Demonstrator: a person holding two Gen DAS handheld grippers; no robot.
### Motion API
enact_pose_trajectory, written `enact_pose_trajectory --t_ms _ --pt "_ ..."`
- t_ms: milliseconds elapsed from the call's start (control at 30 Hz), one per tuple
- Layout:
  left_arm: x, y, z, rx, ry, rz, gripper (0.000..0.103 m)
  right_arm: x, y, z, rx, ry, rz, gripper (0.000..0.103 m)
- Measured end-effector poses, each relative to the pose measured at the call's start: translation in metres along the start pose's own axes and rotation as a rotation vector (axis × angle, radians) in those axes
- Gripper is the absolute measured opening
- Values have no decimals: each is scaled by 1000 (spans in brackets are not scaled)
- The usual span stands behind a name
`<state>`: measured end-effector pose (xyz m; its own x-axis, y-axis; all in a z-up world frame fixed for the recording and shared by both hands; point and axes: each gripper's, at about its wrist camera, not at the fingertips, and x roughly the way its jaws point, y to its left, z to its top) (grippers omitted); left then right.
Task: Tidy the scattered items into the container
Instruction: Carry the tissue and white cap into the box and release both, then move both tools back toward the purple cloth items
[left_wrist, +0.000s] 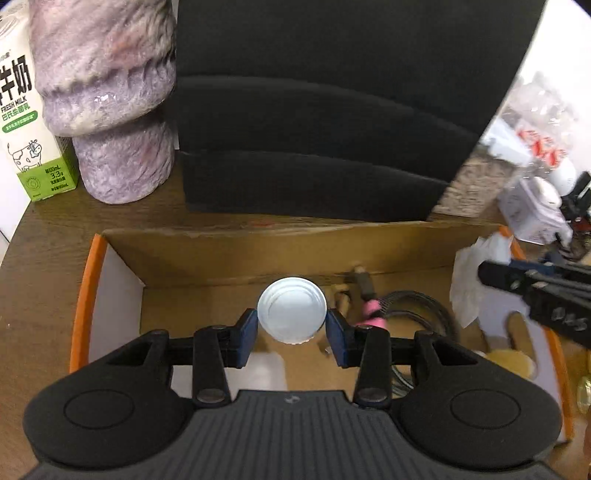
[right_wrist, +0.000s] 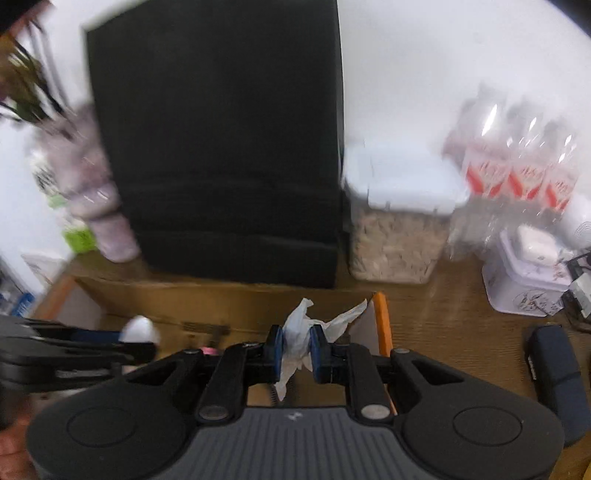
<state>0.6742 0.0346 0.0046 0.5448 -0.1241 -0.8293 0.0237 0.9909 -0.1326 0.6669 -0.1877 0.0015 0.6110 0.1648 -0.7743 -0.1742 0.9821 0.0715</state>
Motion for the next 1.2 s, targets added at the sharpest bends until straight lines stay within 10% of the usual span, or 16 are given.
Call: enact_pose_trajectory --t_ms 200,667,1200 --pt "9 -3 4 10 0 36 56 39 -2 -5 29 67 -31 43" --pt "-88 -22 -23 -2 -126 126 79 -53 -1 4 36 3 22 56" --pt "-220 -20 -221 -140 -183 3 88 -215 22 -169 -43 -112 138 73"
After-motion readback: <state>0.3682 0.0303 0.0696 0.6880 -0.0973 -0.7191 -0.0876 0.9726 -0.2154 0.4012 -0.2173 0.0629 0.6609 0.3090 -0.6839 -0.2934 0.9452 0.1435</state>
